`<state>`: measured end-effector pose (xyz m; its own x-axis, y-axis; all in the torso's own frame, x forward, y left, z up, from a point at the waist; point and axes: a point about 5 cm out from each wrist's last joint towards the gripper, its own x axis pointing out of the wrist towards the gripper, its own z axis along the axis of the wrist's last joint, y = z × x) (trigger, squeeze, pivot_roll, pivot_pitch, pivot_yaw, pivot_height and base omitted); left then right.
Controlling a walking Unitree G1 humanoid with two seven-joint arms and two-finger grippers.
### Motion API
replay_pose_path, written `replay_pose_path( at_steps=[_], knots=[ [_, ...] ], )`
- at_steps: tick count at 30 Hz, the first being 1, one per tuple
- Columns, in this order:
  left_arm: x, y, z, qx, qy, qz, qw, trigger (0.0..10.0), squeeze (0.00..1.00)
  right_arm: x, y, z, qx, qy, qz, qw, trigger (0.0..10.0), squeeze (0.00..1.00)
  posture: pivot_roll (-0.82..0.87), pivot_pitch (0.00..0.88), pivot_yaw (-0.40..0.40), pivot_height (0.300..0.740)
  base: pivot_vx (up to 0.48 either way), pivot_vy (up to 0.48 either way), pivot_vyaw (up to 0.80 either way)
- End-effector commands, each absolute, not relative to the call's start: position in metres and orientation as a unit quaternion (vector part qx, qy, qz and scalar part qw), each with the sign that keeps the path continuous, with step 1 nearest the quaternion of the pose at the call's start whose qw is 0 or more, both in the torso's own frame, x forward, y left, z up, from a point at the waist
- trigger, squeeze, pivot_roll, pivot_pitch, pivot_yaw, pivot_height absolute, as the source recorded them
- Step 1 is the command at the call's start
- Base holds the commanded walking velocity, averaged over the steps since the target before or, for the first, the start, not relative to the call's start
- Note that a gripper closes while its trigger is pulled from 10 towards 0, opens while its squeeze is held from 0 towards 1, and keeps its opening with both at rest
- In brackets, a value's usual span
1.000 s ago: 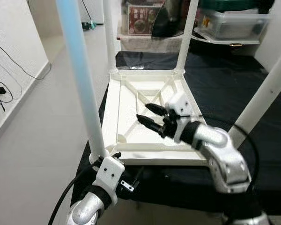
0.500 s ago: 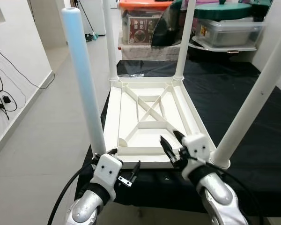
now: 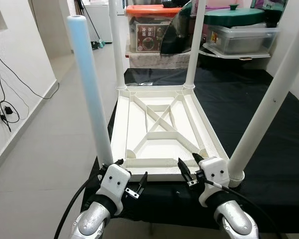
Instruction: Building children table
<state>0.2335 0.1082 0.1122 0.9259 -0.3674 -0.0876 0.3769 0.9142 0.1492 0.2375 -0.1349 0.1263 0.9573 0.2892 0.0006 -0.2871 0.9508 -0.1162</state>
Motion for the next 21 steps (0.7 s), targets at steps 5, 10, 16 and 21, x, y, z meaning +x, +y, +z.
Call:
replay_pose_path(
  at_steps=[5, 10, 16, 21],
  knots=[
    [0.2342, 0.1118, 0.1076, 0.087, 0.036, -0.178, 0.980, 10.0, 0.00, 0.2371, -0.1430, 0.1219, -0.034, -0.002, 0.118, 0.992, 10.0, 0.00, 0.02, 0.012, -0.020, 0.740, 0.000, 0.000, 0.00],
    [0.2343, 0.1117, 0.1055, 0.086, 0.039, -0.182, 0.979, 10.0, 0.00, 0.2358, -0.1425, 0.1196, -0.033, 0.002, 0.116, 0.993, 10.0, 0.00, 0.02, 0.011, -0.017, 0.740, 0.000, 0.000, 0.00],
    [0.2343, 0.1110, 0.1049, 0.087, 0.039, -0.185, 0.978, 10.0, 0.00, 0.2358, -0.1409, 0.1184, -0.037, 0.001, 0.119, 0.992, 10.0, 0.00, 0.02, 0.011, -0.018, 0.740, 0.000, 0.000, 0.00],
    [0.2339, 0.1102, 0.1048, 0.087, 0.038, -0.188, 0.978, 10.0, 0.00, 0.2355, -0.1418, 0.1185, -0.035, 0.002, 0.117, 0.993, 10.0, 0.00, 0.02, 0.015, -0.017, 0.740, 0.000, 0.000, 0.00]
  ],
)
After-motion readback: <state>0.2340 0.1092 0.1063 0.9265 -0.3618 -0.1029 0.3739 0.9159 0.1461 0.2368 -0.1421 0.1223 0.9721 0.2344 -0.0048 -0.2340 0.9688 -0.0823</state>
